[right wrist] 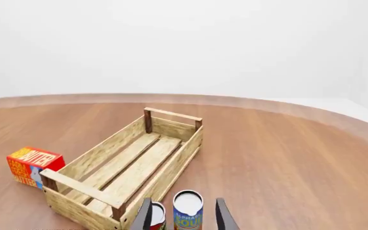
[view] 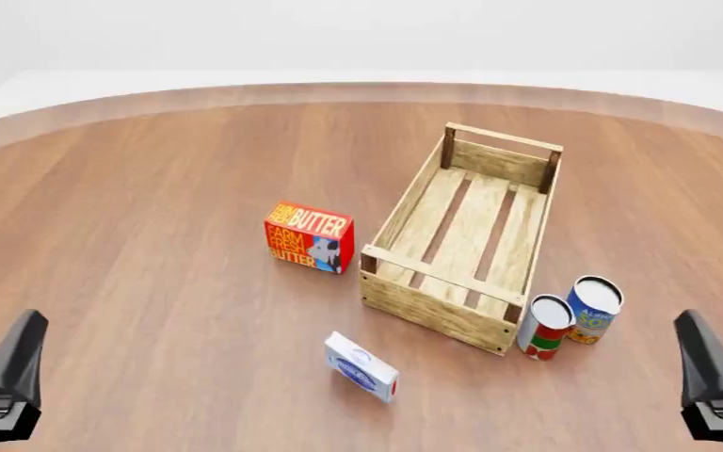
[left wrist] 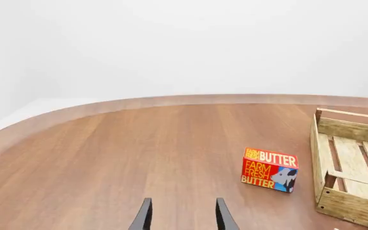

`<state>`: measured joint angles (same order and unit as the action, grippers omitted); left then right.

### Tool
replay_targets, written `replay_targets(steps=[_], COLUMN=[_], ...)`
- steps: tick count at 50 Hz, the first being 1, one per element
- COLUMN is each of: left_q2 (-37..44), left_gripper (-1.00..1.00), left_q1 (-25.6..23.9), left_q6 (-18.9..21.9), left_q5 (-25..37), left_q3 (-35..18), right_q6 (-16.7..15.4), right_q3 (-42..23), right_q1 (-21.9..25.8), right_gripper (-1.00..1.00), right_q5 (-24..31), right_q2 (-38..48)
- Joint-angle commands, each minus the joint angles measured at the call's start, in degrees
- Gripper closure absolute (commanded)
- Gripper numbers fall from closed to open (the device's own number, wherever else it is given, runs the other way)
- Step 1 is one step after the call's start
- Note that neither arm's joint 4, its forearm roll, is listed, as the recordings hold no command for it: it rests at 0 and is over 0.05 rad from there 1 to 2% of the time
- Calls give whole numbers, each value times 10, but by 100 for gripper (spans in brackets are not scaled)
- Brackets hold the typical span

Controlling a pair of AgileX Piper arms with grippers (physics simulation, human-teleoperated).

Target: Pick up the tomato sauce, and put it in the wooden tray.

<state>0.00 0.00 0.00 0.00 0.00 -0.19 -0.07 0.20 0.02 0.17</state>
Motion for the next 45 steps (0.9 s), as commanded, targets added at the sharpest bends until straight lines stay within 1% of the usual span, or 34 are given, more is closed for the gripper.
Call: replay_targets(steps=[1,13,16,18,31,36,42,45], left_q2=[0,0,0,0,0,0,0,0], left_gripper=[-100,-100,-100,-100,-100,-100,-100,-100], left_q1=[0,0,0,0,0,0,0,0], left_q6=[0,0,0,0,0,0,0,0], left_q5=[0,0,0,0,0,0,0,0], left_q3=[0,0,0,0,0,0,0,0], right_q6=[-7,-15,-12,-17,-24,-28,-33,-34], right_q3=[-1,-3,-5,-4,-10,-17,-17,-14], right_q1=[7,13,12,18,28,40,50,55], right_gripper=[-100,-100,-100,-100,-100,-100,-100,-100], right_q5=[0,-2,0,-1,0,0,-12,-28], right_q2=[5,12,11,13,23,30,46,63])
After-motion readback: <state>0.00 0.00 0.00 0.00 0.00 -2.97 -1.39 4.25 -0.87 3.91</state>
